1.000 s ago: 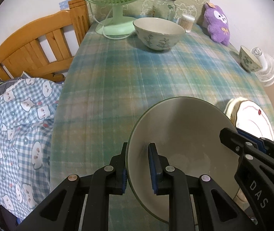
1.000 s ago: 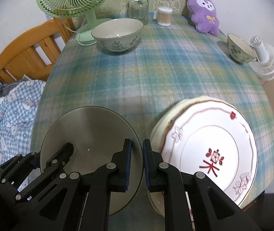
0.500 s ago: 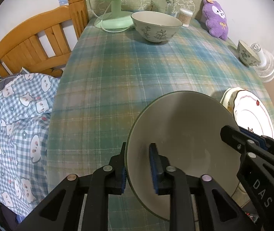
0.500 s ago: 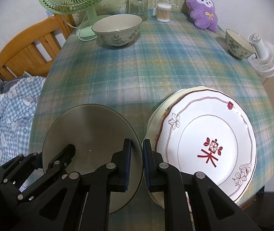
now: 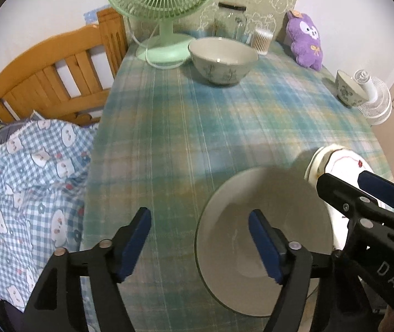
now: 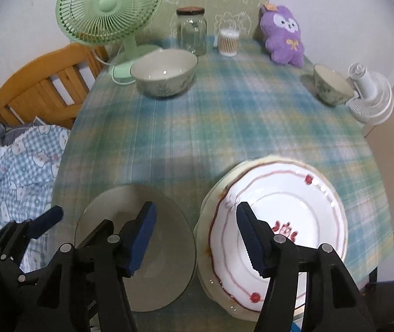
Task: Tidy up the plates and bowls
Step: 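Lower the bowl onto the table beside the plates and open both tools, then move both tools to the bowl by the green fan and grasp its rim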
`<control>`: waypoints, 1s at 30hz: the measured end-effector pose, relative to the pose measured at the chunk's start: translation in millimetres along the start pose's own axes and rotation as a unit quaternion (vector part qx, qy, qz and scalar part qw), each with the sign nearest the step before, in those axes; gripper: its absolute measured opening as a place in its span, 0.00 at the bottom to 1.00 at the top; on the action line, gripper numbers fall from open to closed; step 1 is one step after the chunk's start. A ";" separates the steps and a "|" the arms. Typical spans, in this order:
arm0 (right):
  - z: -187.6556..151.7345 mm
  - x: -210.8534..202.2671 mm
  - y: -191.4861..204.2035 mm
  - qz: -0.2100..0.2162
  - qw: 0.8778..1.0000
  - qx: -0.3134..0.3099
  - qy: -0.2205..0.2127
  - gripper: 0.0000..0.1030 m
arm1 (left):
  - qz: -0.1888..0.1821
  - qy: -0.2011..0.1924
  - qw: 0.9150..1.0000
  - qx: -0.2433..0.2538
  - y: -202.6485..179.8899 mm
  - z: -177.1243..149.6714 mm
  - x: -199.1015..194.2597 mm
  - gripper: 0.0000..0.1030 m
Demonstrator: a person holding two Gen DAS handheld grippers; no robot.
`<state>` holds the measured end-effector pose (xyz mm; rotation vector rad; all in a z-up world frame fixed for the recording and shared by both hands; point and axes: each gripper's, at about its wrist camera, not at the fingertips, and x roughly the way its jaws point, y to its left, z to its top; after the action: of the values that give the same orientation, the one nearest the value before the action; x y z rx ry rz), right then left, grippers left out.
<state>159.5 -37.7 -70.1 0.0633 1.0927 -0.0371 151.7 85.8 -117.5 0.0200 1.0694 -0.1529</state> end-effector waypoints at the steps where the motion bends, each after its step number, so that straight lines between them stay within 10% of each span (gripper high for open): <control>1: 3.1 -3.3 -0.1 0.001 1.000 -0.001 -0.004 0.62 | -0.002 -0.004 1.000 0.000 0.2 2.8 -3.7 0.77; 13: 45.2 -40.2 -0.5 0.012 0.998 -0.024 -0.055 0.87 | -0.014 -0.060 0.998 0.003 -7.4 43.3 -42.8 0.91; 30: 123.1 -25.7 -26.2 0.029 0.993 -0.080 -0.087 0.87 | 0.058 -0.098 0.992 -0.061 -33.7 104.2 -39.7 0.91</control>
<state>255.1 -72.4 8.2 -0.0519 0.9155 0.0962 219.2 47.6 -30.6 -0.0430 0.8764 0.0158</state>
